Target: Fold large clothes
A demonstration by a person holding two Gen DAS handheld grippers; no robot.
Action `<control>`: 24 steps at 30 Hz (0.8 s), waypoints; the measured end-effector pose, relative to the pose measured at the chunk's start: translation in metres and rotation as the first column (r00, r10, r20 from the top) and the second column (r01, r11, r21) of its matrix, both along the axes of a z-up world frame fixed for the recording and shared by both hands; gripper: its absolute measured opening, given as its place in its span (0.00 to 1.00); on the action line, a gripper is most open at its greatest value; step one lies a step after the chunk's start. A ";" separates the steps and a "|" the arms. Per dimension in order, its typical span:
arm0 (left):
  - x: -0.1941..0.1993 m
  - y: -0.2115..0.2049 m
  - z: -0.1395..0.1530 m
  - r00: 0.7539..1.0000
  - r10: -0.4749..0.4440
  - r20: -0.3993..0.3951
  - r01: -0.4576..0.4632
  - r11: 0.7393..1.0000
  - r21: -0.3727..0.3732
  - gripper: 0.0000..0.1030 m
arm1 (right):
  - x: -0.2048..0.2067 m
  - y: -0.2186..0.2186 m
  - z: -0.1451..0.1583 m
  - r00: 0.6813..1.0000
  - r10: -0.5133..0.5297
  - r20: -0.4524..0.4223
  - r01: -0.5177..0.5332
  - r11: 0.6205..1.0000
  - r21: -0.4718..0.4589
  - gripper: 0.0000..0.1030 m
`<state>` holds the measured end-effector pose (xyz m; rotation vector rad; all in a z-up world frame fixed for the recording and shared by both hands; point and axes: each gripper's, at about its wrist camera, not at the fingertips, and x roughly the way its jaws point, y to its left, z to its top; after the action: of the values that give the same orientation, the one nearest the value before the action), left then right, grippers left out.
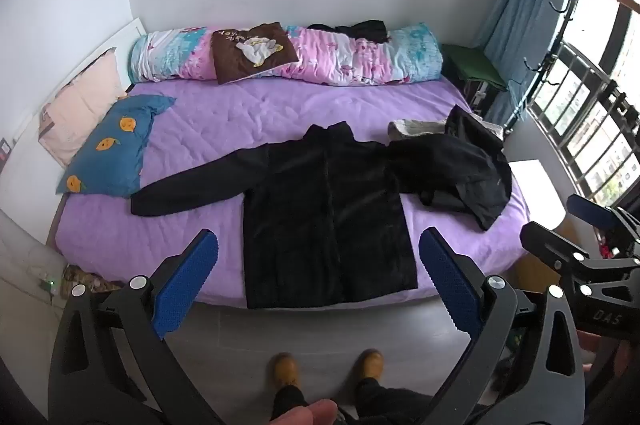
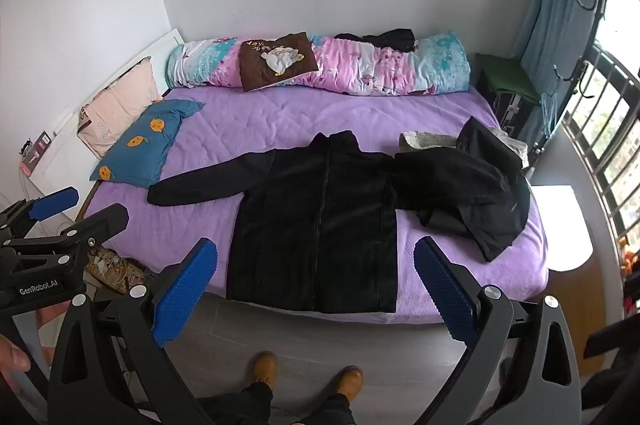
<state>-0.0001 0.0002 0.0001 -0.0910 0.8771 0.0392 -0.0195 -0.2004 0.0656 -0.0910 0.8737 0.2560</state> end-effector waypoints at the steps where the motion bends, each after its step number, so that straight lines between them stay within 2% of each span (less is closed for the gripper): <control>1: 0.000 0.000 0.000 1.000 0.000 -0.002 0.000 1.000 0.004 0.94 | 0.000 0.000 0.000 1.000 0.000 -0.002 0.000 1.000 -0.004 0.94; 10: 0.006 0.003 0.002 1.000 0.013 -0.011 -0.013 1.000 -0.017 0.94 | 0.002 -0.001 -0.001 1.000 -0.001 -0.006 0.001 1.000 -0.008 0.94; 17: 0.010 0.018 0.008 0.999 0.041 0.008 -0.040 0.992 -0.119 0.94 | 0.001 -0.002 0.000 1.000 -0.004 0.005 0.004 1.000 -0.011 0.94; 24: 0.000 0.016 0.012 0.999 0.032 0.027 -0.029 0.993 -0.119 0.94 | 0.000 -0.001 0.001 1.000 -0.006 0.007 0.006 1.000 -0.013 0.94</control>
<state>0.0004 0.0167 0.0117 -0.2154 0.8491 0.0141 -0.0194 -0.2018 0.0671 -0.1011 0.8690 0.2442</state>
